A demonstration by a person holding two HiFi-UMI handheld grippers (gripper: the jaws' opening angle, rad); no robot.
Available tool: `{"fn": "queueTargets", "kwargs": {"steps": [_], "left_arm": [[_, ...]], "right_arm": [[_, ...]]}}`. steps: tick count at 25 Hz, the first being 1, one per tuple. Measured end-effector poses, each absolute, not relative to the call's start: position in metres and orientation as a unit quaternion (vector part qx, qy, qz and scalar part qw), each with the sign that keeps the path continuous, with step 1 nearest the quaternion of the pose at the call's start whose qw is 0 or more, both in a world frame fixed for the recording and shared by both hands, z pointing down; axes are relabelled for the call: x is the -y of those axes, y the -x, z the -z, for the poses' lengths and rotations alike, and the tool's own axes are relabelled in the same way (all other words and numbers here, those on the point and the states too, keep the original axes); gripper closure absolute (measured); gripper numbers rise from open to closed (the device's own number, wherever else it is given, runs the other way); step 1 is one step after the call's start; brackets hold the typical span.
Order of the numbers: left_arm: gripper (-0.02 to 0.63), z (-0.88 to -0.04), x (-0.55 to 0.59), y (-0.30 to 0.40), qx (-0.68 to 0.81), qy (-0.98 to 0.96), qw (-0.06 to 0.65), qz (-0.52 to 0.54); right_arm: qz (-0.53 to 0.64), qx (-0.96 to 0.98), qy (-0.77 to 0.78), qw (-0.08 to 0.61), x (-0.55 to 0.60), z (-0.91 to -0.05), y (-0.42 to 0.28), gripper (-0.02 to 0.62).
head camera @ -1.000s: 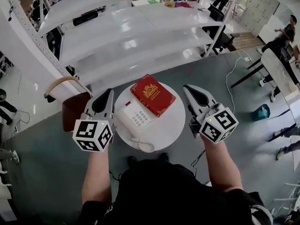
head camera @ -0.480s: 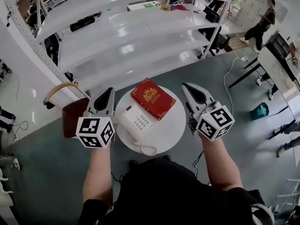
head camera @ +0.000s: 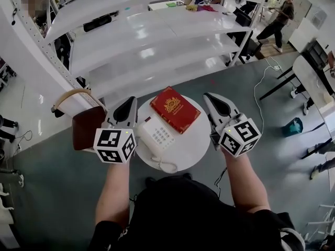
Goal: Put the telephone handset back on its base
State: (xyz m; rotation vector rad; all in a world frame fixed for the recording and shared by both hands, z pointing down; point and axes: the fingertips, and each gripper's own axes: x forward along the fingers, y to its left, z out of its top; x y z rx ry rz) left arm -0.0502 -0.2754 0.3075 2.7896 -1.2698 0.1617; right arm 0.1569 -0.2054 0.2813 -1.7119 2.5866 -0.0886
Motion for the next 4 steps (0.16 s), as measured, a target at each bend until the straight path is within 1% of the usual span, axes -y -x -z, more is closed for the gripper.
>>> {"fn": "queueTargets", "kwargs": {"steps": [4], "left_arm": [[0.597, -0.3090, 0.2791, 0.0573, 0.421, -0.905, 0.039, -0.050]], "right_arm": [[0.027, -0.834, 0.551, 0.017, 0.2073, -0.2839, -0.1534, 0.592]]}}
